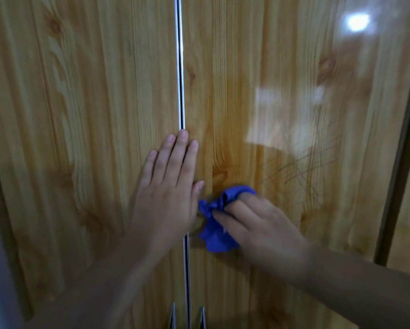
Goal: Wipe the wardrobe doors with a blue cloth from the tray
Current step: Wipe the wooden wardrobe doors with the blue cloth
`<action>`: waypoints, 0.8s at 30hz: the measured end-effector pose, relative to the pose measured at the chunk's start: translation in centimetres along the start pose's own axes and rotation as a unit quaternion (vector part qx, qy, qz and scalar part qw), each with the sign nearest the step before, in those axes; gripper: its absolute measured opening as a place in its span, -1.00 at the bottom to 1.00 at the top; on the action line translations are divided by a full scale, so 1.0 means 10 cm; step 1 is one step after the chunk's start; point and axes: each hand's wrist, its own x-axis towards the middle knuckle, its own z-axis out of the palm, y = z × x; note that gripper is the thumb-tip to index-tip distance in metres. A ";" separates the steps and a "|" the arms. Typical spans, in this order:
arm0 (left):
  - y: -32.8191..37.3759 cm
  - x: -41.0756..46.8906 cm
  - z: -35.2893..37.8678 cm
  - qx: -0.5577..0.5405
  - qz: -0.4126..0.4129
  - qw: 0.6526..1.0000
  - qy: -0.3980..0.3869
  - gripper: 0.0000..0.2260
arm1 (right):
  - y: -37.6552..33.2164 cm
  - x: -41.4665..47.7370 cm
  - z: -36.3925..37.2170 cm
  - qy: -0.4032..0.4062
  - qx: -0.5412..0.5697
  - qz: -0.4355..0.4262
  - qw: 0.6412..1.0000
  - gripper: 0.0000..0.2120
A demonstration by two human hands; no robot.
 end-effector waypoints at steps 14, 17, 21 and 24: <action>0.03 0.01 -0.04 -0.004 -0.008 1.000 0.009 -0.42 | 1.30 1.10 -1.01 0.139 -0.062 0.123 0.981 -0.66; 0.05 0.01 -0.04 -0.013 -0.011 1.000 0.015 -0.42 | 1.01 0.86 -0.78 0.126 -0.015 0.115 0.985 -0.67; 0.04 0.01 -0.04 -0.007 -0.011 1.000 0.007 -0.42 | 0.32 0.10 -0.26 0.018 0.035 0.053 0.998 -0.60; 0.04 0.02 -0.05 -0.006 -0.012 1.000 0.007 -0.42 | 0.06 -0.33 -0.04 -0.023 0.038 0.001 0.999 -0.70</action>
